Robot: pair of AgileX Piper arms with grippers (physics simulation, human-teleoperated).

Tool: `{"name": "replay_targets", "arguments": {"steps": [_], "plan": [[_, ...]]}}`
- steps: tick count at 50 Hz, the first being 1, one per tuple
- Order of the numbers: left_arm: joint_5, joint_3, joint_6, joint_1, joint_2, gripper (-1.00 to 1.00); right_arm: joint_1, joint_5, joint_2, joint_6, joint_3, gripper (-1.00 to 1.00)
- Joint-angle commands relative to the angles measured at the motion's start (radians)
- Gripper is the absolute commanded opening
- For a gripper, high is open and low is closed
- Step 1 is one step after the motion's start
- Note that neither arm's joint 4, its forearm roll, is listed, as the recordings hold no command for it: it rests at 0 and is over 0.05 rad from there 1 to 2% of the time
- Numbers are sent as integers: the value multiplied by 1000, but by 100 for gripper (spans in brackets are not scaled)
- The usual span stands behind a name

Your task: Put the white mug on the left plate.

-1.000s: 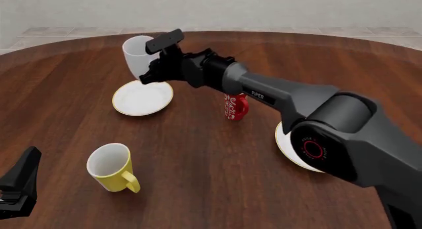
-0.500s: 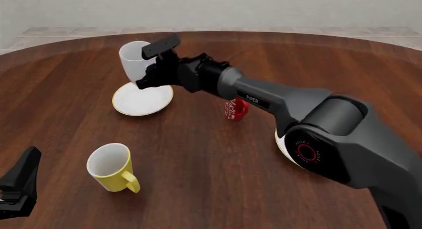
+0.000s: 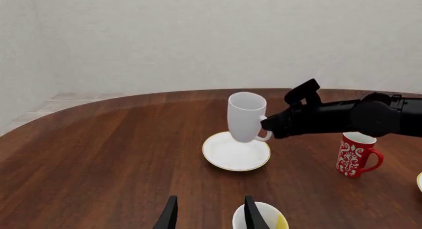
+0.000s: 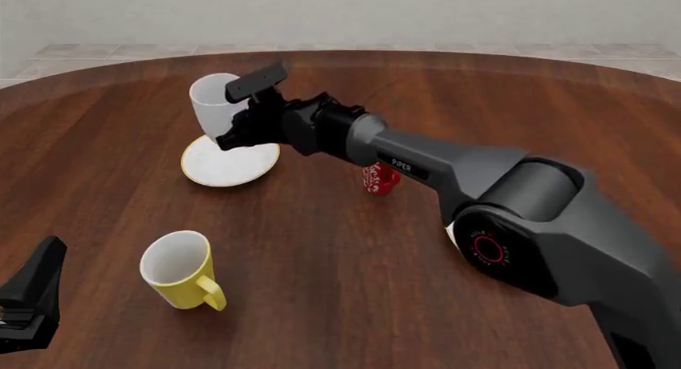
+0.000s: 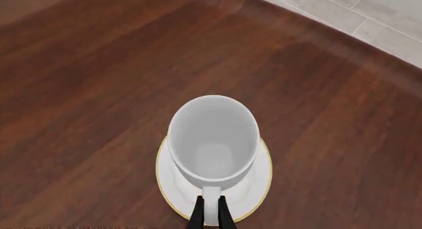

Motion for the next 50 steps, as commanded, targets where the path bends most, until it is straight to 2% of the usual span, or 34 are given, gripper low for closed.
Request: {"name": "replay_targets", "arguments": {"steps": [1, 50], "plan": [[0, 0, 0, 0, 0, 100, 4, -5, 4, 8, -1, -100], [0, 0, 0, 0, 0, 100, 17, -17, 19, 19, 10, -100]]}}
